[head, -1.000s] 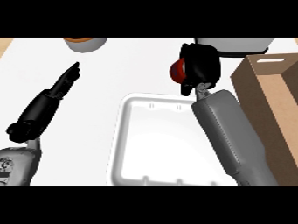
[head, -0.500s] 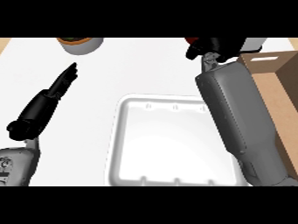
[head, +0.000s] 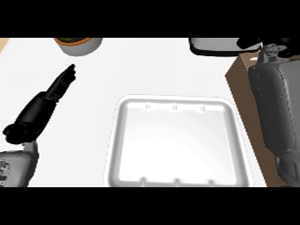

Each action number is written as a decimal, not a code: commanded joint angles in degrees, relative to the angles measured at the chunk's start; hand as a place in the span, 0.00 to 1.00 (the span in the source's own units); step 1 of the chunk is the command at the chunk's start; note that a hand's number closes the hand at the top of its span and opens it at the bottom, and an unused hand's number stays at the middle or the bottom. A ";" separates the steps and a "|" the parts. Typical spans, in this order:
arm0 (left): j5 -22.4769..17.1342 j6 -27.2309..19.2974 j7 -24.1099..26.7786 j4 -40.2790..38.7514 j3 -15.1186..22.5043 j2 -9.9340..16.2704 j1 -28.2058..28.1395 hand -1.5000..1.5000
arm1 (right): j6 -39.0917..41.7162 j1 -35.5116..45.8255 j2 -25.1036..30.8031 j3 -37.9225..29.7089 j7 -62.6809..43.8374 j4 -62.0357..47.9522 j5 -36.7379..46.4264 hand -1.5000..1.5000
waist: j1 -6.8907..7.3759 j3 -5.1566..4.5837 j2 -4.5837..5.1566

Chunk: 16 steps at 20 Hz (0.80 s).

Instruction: Pick the can from the tray and place it in the cardboard box

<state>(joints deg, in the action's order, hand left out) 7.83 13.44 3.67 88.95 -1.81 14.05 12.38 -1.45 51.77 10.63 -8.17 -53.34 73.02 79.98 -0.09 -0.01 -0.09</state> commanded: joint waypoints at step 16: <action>0.77 -0.15 -1.03 2.67 0.35 -1.35 -2.47 0.50 | 29.67 -16.52 13.60 -15.07 10.38 -1.39 -20.59 1.00 | -0.18 0.01 -0.06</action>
<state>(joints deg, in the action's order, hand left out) 7.95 13.78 2.51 90.07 -2.29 13.57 11.93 23.46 39.47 22.39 -21.48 -44.73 72.66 62.15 -0.49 0.00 -0.18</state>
